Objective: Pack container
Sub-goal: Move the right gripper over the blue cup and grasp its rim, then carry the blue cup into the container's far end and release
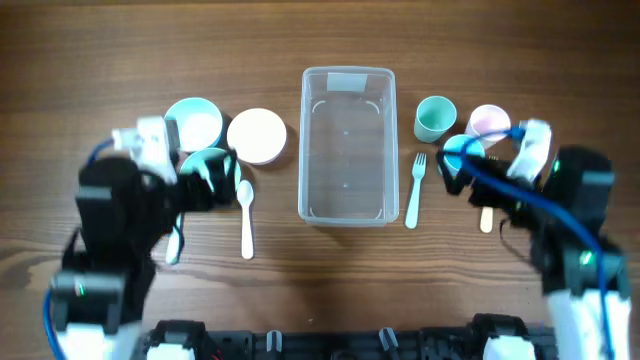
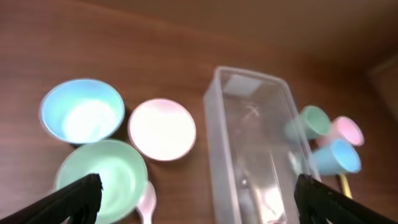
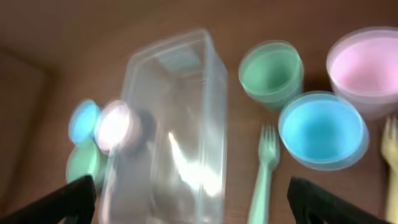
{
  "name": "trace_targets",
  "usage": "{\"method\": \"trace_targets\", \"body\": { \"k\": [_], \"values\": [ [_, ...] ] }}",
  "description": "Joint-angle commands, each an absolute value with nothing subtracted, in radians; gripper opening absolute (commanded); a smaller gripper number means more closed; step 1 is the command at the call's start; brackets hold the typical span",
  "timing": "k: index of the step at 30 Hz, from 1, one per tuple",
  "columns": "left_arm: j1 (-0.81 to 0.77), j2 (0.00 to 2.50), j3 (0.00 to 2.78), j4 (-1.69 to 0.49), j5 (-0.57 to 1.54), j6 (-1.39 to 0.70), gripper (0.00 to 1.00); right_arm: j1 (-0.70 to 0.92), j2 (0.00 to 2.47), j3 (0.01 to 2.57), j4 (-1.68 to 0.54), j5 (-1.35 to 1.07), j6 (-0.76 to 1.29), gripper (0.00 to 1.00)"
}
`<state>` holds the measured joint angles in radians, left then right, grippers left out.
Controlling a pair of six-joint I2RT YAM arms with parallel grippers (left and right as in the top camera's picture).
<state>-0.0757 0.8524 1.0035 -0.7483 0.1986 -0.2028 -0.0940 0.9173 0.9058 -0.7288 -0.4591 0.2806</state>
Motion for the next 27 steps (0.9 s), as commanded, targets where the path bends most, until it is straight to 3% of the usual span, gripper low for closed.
{"method": "trace_targets", "body": {
  "k": [1, 5, 9, 16, 19, 22, 27],
  "values": [
    [-0.076, 1.039, 1.185, -0.842, 0.051, -0.160, 1.00, -0.091, 1.104, 1.148, -0.894, -0.284, 0.183, 0.99],
    [-0.031, 1.203, 1.251, -0.881, 0.017, -0.160, 1.00, -0.091, 1.277, 1.314, -1.036, -0.153, 0.184, 1.00],
    [0.060, 1.318, 1.250, -0.952, 0.025, -0.164, 1.00, -0.096, 1.393, 1.318, -1.048, -0.121, 0.184, 1.00],
    [0.070, 1.375, 1.250, -0.978, 0.025, -0.164, 1.00, -0.101, 1.613, 1.316, -1.052, 0.003, 0.233, 0.98],
    [0.070, 1.375, 1.250, -0.978, 0.025, -0.164, 1.00, -0.101, 1.716, 1.316, -1.020, 0.004, 0.243, 0.75],
    [0.070, 1.375, 1.250, -0.978, 0.025, -0.164, 1.00, -0.101, 1.766, 1.316, -0.978, 0.004, 0.267, 0.59],
    [0.070, 1.375, 1.250, -0.978, 0.025, -0.164, 1.00, -0.100, 1.784, 1.316, -0.970, 0.007, 0.289, 0.45]
  ]
}}
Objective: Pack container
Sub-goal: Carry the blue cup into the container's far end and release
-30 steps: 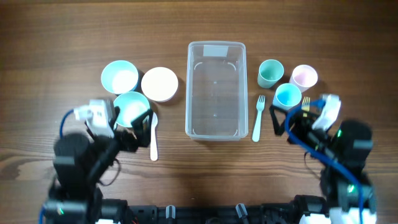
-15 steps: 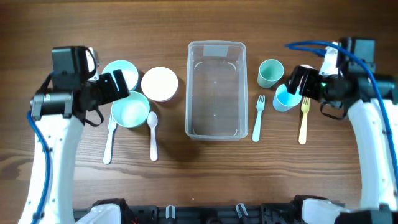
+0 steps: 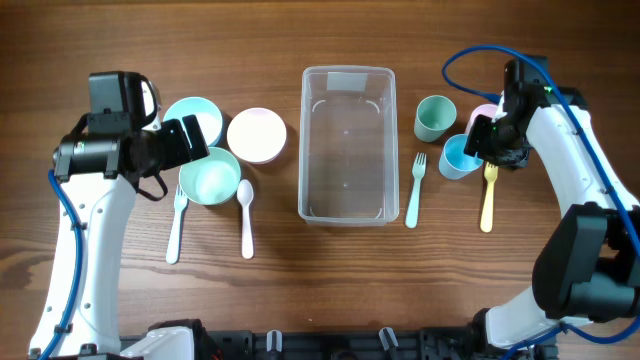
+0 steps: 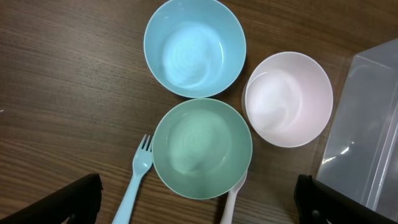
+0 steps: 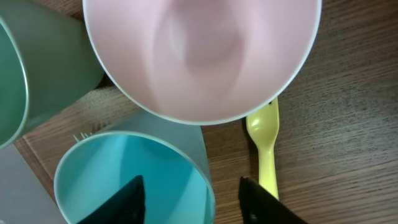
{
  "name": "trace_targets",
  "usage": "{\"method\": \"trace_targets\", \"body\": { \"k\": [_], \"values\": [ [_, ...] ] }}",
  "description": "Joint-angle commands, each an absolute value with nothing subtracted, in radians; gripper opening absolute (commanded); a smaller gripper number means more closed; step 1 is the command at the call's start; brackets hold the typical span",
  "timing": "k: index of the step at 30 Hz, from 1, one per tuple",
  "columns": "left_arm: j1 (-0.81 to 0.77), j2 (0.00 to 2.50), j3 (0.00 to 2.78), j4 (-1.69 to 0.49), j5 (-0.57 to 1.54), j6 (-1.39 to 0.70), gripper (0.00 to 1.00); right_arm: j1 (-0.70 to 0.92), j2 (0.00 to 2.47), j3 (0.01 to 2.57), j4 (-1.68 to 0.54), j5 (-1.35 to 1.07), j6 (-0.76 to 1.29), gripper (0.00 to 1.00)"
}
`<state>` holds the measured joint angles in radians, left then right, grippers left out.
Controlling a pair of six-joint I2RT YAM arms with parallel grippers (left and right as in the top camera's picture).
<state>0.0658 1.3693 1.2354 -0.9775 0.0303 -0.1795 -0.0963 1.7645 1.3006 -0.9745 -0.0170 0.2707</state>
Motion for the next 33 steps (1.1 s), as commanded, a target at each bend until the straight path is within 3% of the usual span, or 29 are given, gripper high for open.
{"method": "trace_targets", "body": {
  "k": [1, 5, 10, 18, 23, 28, 33],
  "values": [
    [0.070, 1.375, 1.250, -0.978, 0.025, -0.164, 1.00, -0.100, 1.784, 1.313, -0.970, 0.007, 0.293, 0.44],
    [0.070, 1.375, 1.250, -0.978, 0.025, -0.164, 1.00, -0.100, 1.785, 1.226, -0.893, 0.008, 0.318, 0.43],
    [0.070, 1.375, 1.250, -0.978, 0.025, -0.164, 1.00, -0.100, 1.784, 1.216, -0.883, 0.008, 0.318, 0.06],
    [0.070, 1.375, 1.250, -0.978, 0.025, -0.164, 1.00, -0.045, 1.564, 1.323, -0.943, 0.007, 0.315, 0.04],
    [0.070, 1.375, 1.250, -0.978, 0.025, -0.164, 1.00, 0.214, 1.269, 1.411, -0.949, -0.003, 0.275, 0.04],
    [0.070, 1.375, 1.250, -0.978, 0.025, -0.164, 1.00, 0.428, 1.333, 1.451, -0.940, 0.011, 0.179, 0.04],
    [0.070, 1.375, 1.250, -0.978, 0.025, -0.164, 1.00, 0.467, 1.430, 1.502, -0.950, 0.011, 0.183, 0.04]
  ]
}}
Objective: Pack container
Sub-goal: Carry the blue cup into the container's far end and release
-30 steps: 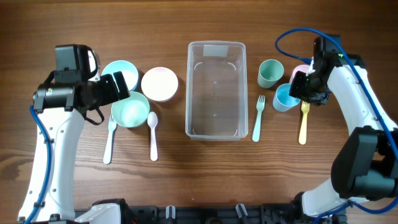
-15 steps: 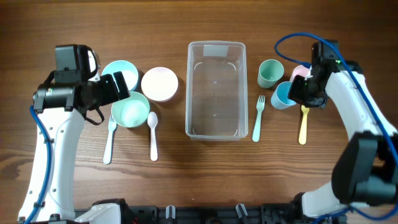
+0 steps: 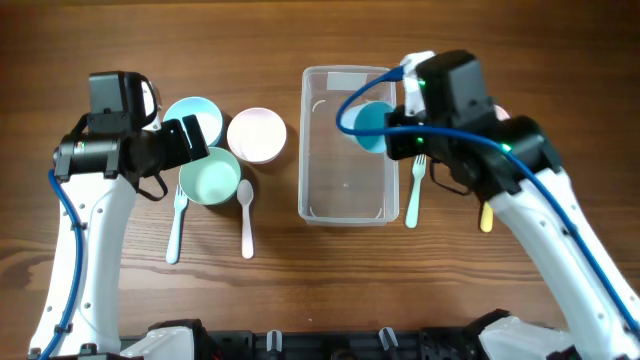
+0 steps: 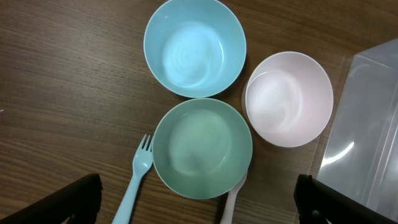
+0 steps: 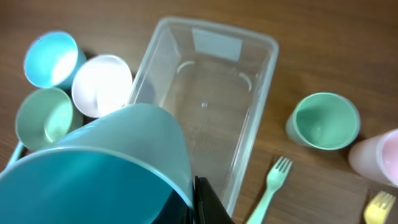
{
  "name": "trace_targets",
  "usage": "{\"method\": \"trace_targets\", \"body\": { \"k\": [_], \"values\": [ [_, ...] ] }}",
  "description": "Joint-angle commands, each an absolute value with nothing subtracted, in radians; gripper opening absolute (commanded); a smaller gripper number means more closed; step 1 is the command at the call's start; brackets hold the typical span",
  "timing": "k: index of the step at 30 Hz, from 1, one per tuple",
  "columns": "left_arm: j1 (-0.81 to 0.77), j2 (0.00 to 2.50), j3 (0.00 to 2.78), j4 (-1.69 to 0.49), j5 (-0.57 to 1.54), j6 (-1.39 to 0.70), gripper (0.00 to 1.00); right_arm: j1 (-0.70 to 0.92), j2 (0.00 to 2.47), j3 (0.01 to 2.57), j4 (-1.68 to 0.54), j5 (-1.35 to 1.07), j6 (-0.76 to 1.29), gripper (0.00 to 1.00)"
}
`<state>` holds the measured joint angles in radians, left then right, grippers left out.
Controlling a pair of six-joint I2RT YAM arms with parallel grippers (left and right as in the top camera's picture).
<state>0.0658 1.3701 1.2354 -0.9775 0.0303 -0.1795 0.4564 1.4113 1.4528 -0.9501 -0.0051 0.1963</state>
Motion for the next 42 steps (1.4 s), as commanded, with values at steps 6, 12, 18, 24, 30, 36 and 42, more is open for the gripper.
{"method": "trace_targets", "body": {
  "k": [6, 12, 18, 24, 30, 36, 42],
  "values": [
    [0.070, 1.375, 1.250, -0.978, 0.025, -0.164, 1.00, 0.474, 1.431, 1.502, -0.987, 0.011, 0.183, 0.04],
    [0.070, 1.375, 1.250, -0.978, 0.025, -0.164, 1.00, 0.474, 1.494, 1.502, -0.918, 0.027, 0.110, 0.04],
    [0.070, 1.375, 1.250, -0.978, 0.025, -0.164, 1.00, 0.474, 1.855, 1.631, -0.801, 0.095, -0.004, 0.04],
    [0.070, 1.375, 1.250, -0.978, 0.025, -0.164, 1.00, 0.463, 1.980, 1.665, -0.710, 0.093, 0.002, 0.04],
    [0.070, 1.375, 1.250, -0.978, 0.025, -0.164, 1.00, 0.411, 2.024, 1.665, -0.661, 0.036, 0.002, 0.04],
    [0.070, 1.375, 1.250, -0.978, 0.025, -0.164, 1.00, 0.392, 2.040, 1.665, -0.644, -0.002, -0.049, 0.04],
    [0.070, 1.375, 1.250, -0.978, 0.025, -0.164, 1.00, 0.392, 2.040, 1.664, -0.656, -0.085, -0.054, 0.04]
  ]
}}
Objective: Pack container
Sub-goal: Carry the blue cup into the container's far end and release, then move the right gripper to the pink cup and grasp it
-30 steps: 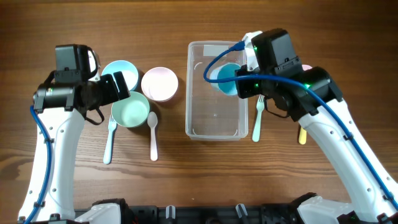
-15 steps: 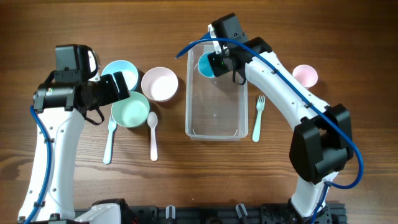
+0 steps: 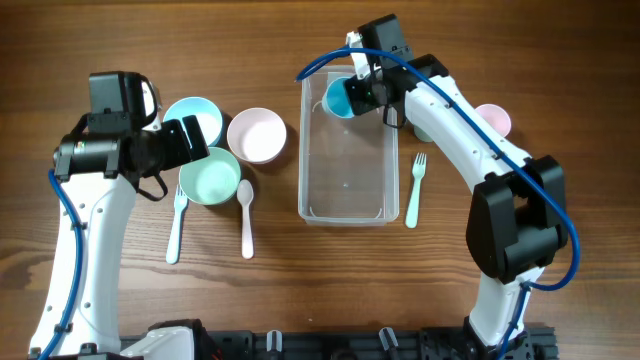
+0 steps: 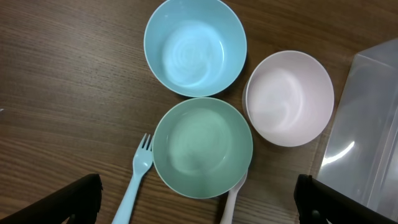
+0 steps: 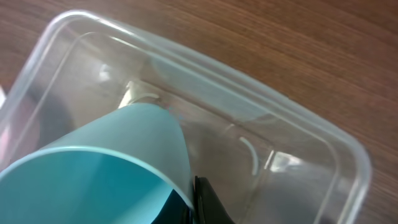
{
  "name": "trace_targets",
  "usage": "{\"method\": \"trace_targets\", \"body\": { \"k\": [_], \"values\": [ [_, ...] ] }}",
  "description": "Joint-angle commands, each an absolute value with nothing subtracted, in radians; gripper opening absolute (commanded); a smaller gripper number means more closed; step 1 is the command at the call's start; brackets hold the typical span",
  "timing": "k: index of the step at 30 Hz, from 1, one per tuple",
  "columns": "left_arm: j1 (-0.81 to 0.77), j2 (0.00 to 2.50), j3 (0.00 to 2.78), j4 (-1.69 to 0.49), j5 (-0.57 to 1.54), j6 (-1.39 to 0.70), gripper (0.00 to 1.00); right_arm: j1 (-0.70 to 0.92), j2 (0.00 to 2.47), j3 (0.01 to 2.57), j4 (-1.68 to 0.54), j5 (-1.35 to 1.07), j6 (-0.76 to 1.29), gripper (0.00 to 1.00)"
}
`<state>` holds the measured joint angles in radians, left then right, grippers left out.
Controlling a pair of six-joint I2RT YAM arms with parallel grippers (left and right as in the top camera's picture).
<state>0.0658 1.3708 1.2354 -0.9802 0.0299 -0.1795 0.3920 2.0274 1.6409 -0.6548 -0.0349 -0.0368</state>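
A clear plastic container (image 3: 345,190) lies mid-table. My right gripper (image 3: 362,95) is shut on the rim of a blue cup (image 3: 340,97), tilted inside the container's far end. In the right wrist view the blue cup (image 5: 93,180) fills the lower left, with the right gripper (image 5: 199,199) pinching its wall above the container (image 5: 261,118). My left gripper (image 3: 198,148) hangs open above the green bowl (image 4: 202,147), one of its fingers (image 4: 74,199) at each lower corner of the left wrist view. Beside it are a blue bowl (image 4: 194,46) and a pink bowl (image 4: 289,98).
A pink cup (image 3: 492,120) stands right of the container; my right arm hides most of the green cup. A green fork (image 3: 413,190) lies along the container's right side. A white spoon (image 3: 246,218) and a blue fork (image 3: 176,225) lie by the bowls.
My right gripper, still holding the blue cup, has moved from over the container's right side to its far end and sits lower, inside the walls. The left arm has not moved.
At first both arms were low near the table's front, and the blue cup stood with the green and pink cups. Then the left gripper hung open over the bowls and the right was at the blue cup. After that the cup was held over the container, and now inside its far end.
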Motion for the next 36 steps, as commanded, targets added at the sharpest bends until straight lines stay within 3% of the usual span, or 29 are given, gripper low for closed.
{"method": "trace_targets", "body": {
  "k": [1, 15, 16, 17, 18, 19, 25, 31, 36],
  "values": [
    [0.070, 1.375, 1.250, -0.978, 0.025, -0.164, 1.00, 0.392, 2.040, 1.664, -0.657, -0.096, -0.054, 0.04],
    [0.070, 1.375, 1.250, -0.978, 0.025, -0.164, 1.00, 0.391, 2.126, 1.665, -0.668, -0.029, -0.079, 0.05],
    [0.070, 1.375, 1.250, -0.978, 0.025, -0.164, 1.00, 0.391, 2.126, 1.666, -0.669, -0.014, -0.080, 0.15],
    [0.070, 1.375, 1.250, -0.978, 0.025, -0.164, 1.00, 0.391, 2.126, 1.666, -0.670, -0.015, -0.094, 0.48],
    [0.070, 1.375, 1.250, -0.978, 0.025, -0.164, 1.00, 0.392, 2.124, 1.668, -0.669, -0.015, -0.126, 0.71],
    [0.070, 1.375, 1.250, -0.978, 0.025, -0.164, 1.00, 0.392, 2.119, 1.673, -0.670, -0.014, -0.134, 0.74],
    [0.070, 1.375, 1.250, -0.978, 0.025, -0.164, 1.00, 0.391, 1.969, 1.705, -0.701, -0.008, -0.070, 0.77],
    [0.070, 1.375, 1.250, -0.978, 0.025, -0.164, 1.00, 0.380, 1.664, 1.705, -0.794, 0.052, 0.001, 0.80],
    [0.070, 1.375, 1.250, -0.978, 0.025, -0.164, 1.00, 0.167, 1.715, 1.701, -0.942, 0.088, 0.134, 0.72]
  ]
}}
